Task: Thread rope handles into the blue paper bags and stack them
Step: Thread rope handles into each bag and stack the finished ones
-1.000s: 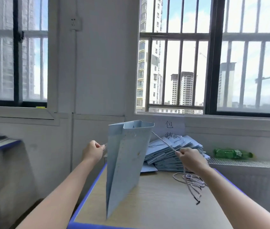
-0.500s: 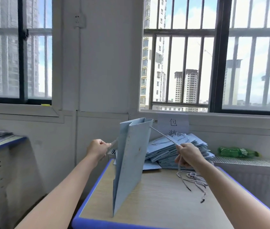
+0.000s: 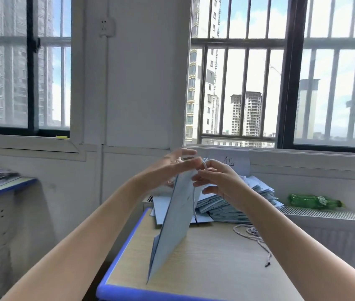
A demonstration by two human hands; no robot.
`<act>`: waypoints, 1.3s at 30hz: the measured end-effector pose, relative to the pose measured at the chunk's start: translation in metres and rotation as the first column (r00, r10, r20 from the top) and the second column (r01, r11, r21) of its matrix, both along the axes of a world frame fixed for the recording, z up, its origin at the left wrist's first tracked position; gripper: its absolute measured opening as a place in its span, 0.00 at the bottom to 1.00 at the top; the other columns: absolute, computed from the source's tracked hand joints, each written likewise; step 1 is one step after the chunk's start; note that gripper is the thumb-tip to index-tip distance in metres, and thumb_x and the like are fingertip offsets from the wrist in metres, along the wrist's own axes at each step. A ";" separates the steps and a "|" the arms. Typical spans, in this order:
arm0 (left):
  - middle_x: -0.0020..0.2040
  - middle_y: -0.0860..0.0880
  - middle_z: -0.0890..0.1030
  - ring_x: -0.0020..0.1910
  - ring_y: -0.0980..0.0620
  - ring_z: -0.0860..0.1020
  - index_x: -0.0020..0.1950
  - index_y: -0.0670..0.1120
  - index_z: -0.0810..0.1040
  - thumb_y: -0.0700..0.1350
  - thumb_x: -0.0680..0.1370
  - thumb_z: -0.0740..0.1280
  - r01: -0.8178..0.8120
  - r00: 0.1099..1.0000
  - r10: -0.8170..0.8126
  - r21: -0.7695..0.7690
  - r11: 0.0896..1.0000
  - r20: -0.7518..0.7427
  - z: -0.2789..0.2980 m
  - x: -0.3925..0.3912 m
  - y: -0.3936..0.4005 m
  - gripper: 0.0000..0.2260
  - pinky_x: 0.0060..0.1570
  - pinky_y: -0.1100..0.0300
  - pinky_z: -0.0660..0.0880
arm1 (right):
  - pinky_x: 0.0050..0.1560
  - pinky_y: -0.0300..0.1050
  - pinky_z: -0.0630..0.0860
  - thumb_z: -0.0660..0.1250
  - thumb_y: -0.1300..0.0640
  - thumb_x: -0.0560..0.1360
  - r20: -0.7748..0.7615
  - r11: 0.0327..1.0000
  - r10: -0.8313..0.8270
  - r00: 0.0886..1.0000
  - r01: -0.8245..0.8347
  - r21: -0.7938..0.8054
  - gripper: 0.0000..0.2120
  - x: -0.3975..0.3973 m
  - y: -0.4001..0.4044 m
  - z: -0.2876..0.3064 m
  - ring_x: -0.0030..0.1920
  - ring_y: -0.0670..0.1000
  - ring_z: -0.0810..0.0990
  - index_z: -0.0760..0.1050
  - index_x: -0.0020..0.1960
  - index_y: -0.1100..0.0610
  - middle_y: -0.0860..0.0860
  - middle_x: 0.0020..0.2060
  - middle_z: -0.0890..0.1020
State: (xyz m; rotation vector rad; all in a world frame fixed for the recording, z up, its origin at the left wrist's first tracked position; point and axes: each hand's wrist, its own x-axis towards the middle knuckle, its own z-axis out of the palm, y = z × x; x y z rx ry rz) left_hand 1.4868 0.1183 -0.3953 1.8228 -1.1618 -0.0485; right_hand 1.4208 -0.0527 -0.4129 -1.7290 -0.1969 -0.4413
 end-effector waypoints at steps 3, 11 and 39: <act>0.46 0.44 0.78 0.37 0.53 0.74 0.57 0.56 0.75 0.48 0.75 0.69 -0.167 0.956 0.152 0.042 0.985 0.250 0.001 0.004 -0.005 0.11 0.38 0.62 0.69 | 0.33 0.37 0.77 0.65 0.66 0.75 0.002 0.998 -0.046 0.999 0.046 -0.046 0.04 0.002 -0.003 -0.002 0.37 0.48 0.81 0.74 0.50 0.62 0.56 0.40 0.81; 0.49 0.49 0.80 0.45 0.45 0.77 0.46 0.58 0.74 0.45 0.73 0.65 -0.449 0.872 0.475 -0.188 0.873 0.121 -0.012 0.042 0.004 0.07 0.46 0.57 0.72 | 0.29 0.35 0.72 0.65 0.63 0.77 -0.219 0.911 -0.232 0.948 0.132 -0.390 0.04 0.006 -0.028 -0.067 0.31 0.46 0.78 0.76 0.45 0.62 0.54 0.36 0.82; 0.27 0.52 0.70 0.28 0.52 0.78 0.44 0.42 0.77 0.52 0.80 0.62 -0.366 0.923 0.383 -0.222 0.904 0.037 -0.026 0.027 -0.002 0.14 0.32 0.58 0.80 | 0.35 0.36 0.78 0.68 0.64 0.73 -0.115 0.986 -0.166 0.979 0.168 0.002 0.04 -0.001 -0.019 -0.055 0.33 0.48 0.81 0.79 0.44 0.66 0.56 0.33 0.81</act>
